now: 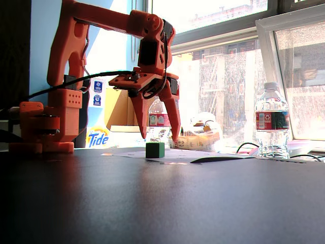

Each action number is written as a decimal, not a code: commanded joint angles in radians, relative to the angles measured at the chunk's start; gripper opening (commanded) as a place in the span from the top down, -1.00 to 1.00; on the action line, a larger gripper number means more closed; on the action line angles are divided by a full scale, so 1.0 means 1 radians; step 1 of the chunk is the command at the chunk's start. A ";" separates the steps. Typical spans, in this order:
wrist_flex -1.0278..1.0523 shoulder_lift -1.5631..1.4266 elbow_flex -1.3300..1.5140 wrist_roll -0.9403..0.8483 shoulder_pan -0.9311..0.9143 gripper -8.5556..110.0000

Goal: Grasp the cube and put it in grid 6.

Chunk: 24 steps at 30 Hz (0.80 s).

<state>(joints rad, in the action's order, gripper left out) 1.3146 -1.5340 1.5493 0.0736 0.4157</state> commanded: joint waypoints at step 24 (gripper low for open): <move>0.092 -0.319 -0.135 -0.330 -0.661 0.85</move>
<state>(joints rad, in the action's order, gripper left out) 1.4788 -1.7518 1.3238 -0.2224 -0.2040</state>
